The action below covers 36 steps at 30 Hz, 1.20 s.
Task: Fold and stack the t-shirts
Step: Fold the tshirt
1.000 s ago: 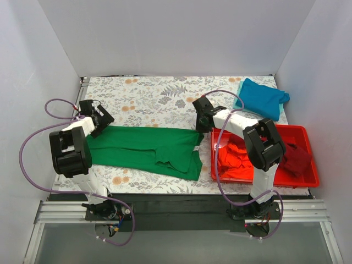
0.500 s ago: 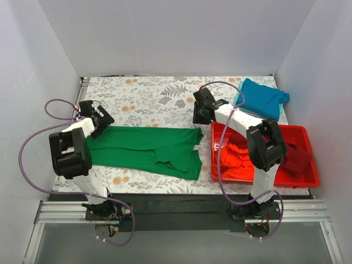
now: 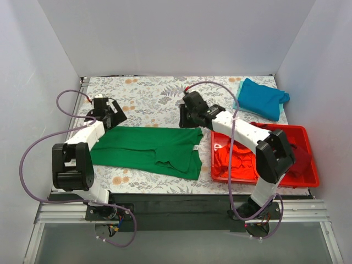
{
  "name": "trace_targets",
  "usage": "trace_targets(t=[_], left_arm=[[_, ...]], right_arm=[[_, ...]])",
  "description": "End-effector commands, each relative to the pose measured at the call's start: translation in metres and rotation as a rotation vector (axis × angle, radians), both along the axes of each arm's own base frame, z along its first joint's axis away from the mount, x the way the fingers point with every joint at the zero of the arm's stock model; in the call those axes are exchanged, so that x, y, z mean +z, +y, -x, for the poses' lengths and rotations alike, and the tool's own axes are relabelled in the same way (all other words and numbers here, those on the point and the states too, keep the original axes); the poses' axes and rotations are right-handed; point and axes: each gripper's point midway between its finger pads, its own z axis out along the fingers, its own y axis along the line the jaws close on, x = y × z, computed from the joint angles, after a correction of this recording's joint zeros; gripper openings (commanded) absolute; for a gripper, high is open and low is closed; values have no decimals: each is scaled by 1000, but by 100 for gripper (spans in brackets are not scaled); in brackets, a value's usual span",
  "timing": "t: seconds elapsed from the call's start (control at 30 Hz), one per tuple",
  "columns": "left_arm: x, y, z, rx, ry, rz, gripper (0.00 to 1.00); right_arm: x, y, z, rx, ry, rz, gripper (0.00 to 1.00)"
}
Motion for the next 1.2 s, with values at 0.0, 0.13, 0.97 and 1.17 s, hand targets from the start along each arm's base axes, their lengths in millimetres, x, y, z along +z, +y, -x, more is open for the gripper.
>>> trace_targets(t=[0.0,0.13,0.97,1.17], left_arm=[[22,-35,12,-92,-52,-57,88],[20,-67,20,-146,-55,-51,89],[-61,-104,84,-55,112,94,88],[-54,-111,97,-51,105,145,88]], right_arm=[[-25,25,45,92,78,3,42],[-51,32,65,107,140,-34,41],[-127,-30,20,57,246,81,36],[-120,-60,-27,8,215,131,36]])
